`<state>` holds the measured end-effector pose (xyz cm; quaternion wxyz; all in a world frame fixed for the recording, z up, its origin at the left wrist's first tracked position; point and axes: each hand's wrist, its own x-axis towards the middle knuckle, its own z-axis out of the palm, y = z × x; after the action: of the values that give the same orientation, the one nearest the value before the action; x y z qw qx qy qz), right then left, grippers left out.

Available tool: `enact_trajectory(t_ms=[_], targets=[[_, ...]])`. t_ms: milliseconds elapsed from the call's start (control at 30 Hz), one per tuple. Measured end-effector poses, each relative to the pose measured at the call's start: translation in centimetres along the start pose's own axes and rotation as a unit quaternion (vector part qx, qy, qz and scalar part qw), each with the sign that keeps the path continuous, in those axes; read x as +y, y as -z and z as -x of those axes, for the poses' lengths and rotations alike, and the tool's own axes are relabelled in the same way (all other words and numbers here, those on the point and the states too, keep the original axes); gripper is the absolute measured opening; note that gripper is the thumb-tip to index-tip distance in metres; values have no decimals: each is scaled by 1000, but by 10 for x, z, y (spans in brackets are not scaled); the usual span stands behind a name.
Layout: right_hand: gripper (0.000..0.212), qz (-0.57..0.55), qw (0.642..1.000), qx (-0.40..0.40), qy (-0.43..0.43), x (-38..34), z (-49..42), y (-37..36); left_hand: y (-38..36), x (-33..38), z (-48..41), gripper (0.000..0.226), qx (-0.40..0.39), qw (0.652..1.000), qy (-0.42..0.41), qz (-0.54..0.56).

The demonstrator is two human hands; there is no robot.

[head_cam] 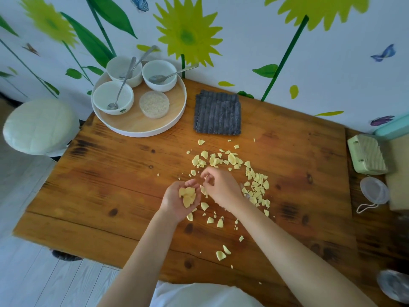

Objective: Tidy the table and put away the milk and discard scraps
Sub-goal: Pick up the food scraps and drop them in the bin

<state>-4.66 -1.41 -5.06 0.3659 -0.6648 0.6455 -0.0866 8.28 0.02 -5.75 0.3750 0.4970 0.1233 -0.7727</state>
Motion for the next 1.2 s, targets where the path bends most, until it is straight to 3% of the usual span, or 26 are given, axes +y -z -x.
enact_trajectory(t_ms=[133,333,533,633,733,833,900,1033,1100,1200], targets=[[14,70,994,1,-86,8,-3,-21,12,2,1,33,34,999,3,31],[18,104,988,25,-112,1,-1,-39,26,14,12,32,43,999,-26,16],[16,-92,996,-5,14,-39,8,-36,30,25,10,36,21,999,-9,-48],[13,-135,990,37,13,-43,8,-30,28,29,9,33,3,998,-8,-59],[6,-76,995,46,-38,-23,9,-30,31,36,6,33,1,998,-14,-55],[11,3,995,-32,-91,-12,17,-45,37,42,4,33,12,997,-25,-73],[17,58,992,-62,-89,-13,23,-57,42,46,2,32,15,996,-27,-79],[13,117,991,-30,-64,-22,23,-69,47,49,-1,33,27,994,-34,-103],[10,92,993,-24,-75,-22,20,-69,47,49,-1,32,25,993,-36,-108],[11,-116,988,-11,-98,-31,17,-57,47,46,-1,33,17,994,-26,-103]])
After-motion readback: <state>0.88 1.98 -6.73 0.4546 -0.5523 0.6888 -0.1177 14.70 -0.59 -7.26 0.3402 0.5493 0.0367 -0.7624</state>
